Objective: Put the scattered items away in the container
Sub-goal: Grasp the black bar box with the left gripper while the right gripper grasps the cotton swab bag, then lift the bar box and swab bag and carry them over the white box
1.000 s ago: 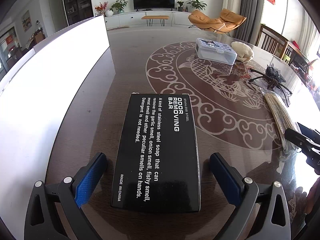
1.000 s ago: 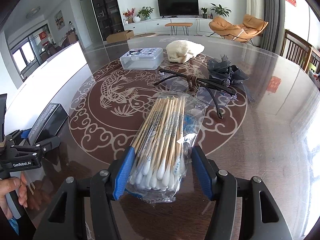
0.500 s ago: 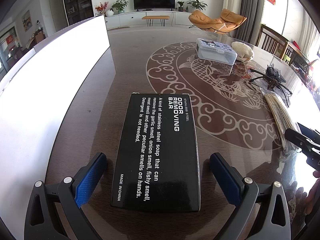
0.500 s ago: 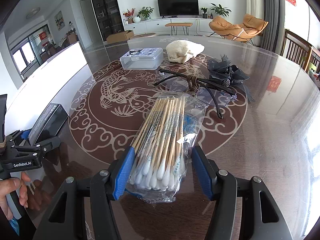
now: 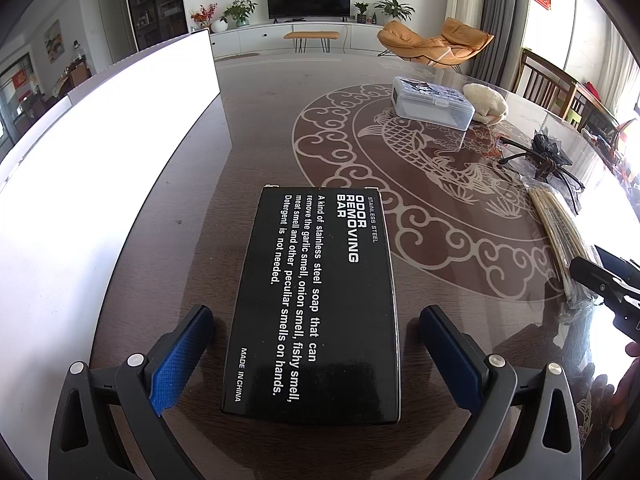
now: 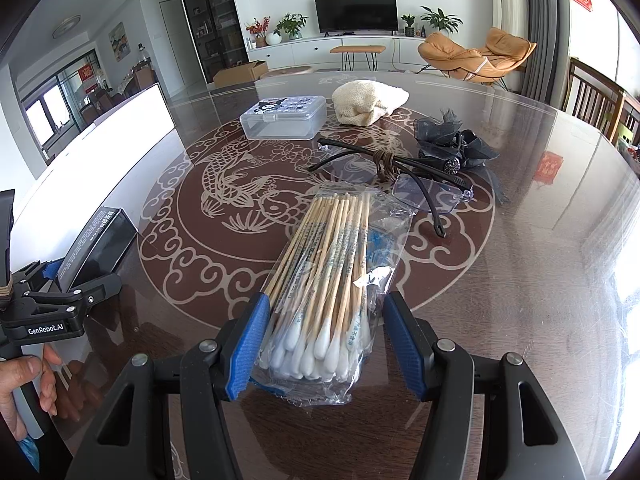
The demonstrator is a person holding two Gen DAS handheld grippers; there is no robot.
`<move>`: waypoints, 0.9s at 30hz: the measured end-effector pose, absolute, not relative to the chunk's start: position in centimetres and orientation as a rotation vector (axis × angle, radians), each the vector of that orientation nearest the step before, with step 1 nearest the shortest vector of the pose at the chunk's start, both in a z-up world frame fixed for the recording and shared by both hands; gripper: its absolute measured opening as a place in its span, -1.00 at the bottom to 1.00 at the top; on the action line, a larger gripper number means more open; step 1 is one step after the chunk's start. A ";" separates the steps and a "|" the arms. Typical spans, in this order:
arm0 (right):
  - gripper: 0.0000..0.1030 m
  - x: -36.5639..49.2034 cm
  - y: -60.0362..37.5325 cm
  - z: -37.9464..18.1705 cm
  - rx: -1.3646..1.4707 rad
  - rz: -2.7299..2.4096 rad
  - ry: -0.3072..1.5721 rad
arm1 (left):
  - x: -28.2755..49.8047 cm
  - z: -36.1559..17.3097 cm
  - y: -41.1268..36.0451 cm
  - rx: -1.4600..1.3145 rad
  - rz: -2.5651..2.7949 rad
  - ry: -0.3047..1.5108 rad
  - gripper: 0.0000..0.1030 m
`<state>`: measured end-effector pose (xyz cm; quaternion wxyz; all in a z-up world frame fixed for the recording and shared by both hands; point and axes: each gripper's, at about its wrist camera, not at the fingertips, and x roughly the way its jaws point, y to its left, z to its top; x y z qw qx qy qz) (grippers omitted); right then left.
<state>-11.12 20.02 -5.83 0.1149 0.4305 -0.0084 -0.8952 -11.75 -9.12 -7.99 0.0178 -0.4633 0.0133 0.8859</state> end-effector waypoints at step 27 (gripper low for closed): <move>-0.39 -9.9 21.5 -5.4 1.249 -2.589 -0.123 | -8.9 -6.6 -8.9 -1.352 2.723 -0.083 0.12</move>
